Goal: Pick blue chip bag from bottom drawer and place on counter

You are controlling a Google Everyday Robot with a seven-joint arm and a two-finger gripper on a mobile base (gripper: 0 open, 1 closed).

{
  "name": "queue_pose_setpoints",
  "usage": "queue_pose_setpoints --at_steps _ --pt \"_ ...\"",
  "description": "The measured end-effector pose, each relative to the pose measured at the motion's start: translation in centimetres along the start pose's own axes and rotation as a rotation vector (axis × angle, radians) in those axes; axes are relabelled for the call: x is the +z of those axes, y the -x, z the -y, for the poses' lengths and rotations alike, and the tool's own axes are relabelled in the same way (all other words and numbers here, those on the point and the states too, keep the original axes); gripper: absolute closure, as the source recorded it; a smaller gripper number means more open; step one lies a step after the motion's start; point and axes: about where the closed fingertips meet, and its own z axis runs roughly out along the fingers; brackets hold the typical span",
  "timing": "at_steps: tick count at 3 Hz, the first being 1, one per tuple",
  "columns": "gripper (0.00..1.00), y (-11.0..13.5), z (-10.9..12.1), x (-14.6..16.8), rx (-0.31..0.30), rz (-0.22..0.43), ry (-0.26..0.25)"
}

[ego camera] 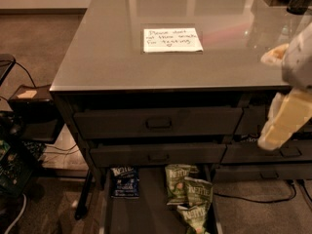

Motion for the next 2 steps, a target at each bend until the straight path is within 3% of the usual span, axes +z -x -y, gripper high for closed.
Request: queue_pose_setpoints --at_steps 1,2 --pt "0.0 -0.2 -2.7 5.0 0.021 0.087 0.037" --pt "0.0 -0.3 -5.8 12.0 0.075 0.177 0.094"
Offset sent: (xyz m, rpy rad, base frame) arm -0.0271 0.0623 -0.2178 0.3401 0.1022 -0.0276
